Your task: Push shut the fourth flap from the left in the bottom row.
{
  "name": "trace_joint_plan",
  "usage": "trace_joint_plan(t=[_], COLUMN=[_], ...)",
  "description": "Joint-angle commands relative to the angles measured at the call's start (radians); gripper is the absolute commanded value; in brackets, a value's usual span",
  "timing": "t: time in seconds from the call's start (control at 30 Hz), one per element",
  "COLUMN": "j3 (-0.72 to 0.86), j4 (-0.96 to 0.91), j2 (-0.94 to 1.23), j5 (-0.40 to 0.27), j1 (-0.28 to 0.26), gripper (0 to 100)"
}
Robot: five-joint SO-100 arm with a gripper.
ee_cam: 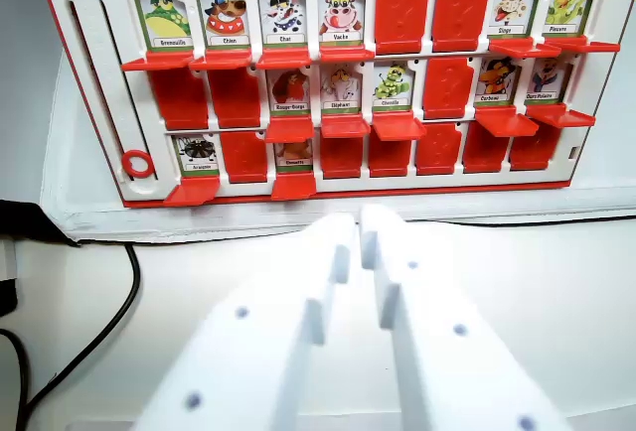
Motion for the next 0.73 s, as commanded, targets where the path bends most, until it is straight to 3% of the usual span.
trace_joint_plan(t=[0.0,0.7], j3=[-0.13,-0.124], j4=[-0.038,-0.04], j2=[0.051,0.052], j5=[0.005,0.011], j1=[0.005,0.003], gripper=[0,0])
